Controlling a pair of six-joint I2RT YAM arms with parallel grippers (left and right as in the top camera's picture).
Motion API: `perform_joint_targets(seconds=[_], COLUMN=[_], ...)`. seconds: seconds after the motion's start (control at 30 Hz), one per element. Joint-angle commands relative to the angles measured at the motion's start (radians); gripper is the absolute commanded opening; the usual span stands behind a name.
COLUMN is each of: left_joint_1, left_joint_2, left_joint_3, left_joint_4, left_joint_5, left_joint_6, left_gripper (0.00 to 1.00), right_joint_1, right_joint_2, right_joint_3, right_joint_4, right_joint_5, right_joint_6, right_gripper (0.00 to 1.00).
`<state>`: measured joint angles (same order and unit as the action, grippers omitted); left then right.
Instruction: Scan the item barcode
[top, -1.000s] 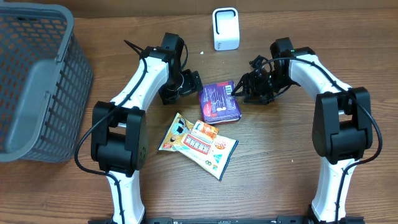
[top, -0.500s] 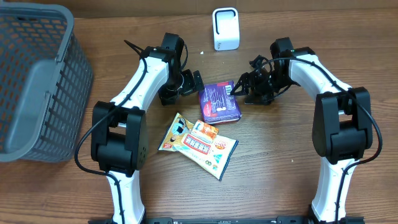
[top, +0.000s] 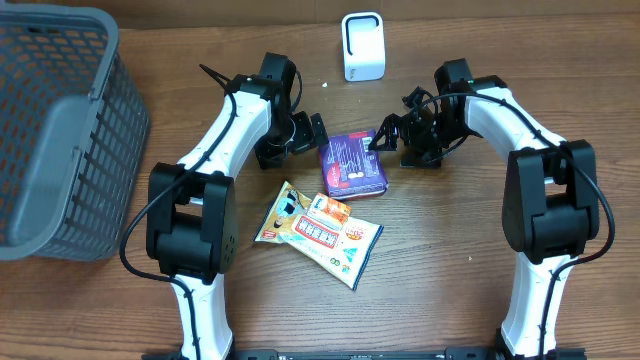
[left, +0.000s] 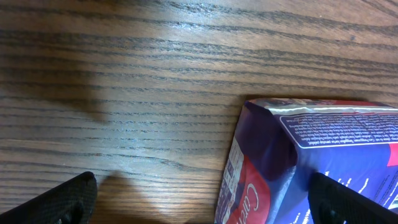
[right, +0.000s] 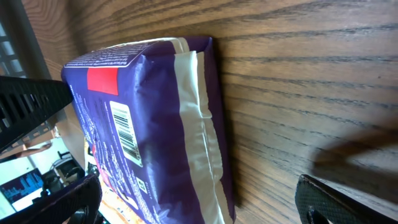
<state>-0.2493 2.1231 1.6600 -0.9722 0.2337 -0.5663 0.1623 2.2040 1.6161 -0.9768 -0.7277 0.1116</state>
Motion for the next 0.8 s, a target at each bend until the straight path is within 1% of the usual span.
perform_joint_targets(seconds=[0.0,0.77], left_joint_1=[-0.006,-0.006], left_joint_2=[-0.001,-0.001], left_joint_3=[-0.008,-0.008], left_joint_4=[0.001,0.005], left_joint_5=[-0.008,-0.008], left_joint_6=[0.02,0.02], left_gripper=[1.0,1.0], right_joint_1=[-0.005,-0.005], right_joint_2=[-0.018,-0.018], right_joint_3=[-0.007,-0.007], right_joint_4=[0.0,0.011], right_joint_5=[0.005,0.006], right_joint_6=[-0.005,-0.005], right_gripper=[1.0,1.0])
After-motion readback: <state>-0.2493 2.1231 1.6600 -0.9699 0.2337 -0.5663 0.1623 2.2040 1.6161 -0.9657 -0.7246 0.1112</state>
